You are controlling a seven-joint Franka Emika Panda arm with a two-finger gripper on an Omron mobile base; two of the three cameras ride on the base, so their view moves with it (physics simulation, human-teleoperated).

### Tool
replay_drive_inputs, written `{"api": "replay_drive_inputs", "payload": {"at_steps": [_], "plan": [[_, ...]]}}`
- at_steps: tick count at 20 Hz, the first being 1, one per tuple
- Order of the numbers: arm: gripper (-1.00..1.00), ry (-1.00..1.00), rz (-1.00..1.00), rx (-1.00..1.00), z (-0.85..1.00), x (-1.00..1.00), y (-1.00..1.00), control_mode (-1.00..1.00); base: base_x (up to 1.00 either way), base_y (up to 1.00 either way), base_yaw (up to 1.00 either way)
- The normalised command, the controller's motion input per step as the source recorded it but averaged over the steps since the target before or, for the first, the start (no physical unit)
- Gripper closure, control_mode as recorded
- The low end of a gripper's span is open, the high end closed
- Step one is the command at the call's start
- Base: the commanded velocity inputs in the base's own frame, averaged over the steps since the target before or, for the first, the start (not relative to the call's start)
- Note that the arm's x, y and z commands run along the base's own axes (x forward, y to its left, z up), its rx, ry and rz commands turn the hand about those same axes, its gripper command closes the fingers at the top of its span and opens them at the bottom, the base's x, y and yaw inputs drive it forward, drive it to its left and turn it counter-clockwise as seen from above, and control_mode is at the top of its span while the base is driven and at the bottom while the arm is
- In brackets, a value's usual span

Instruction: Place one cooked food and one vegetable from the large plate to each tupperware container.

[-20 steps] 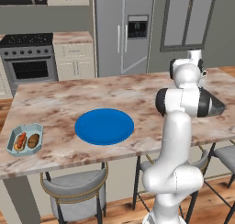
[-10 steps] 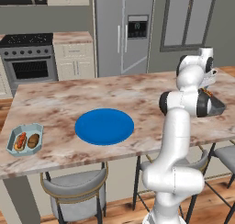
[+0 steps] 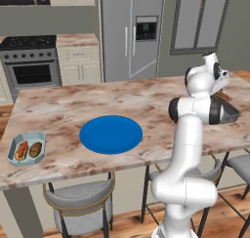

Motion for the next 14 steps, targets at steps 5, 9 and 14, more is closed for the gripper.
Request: {"api": "replay_drive_inputs", "payload": {"at_steps": [5, 9, 14], "plan": [[1.0, 0.0, -0.09, 0.14, -0.08, 0.09, -0.7, -1.0, 0.0, 0.0, 0.0], [1.0, 0.0, -0.01, 0.12, 0.0, 0.19, -0.19, -1.0, 0.0, 0.0, 0.0], [1.0, 0.0, -0.05, 0.14, 0.0, 0.4, -0.05, -1.0, 0.0, 0.0, 0.0]]}}
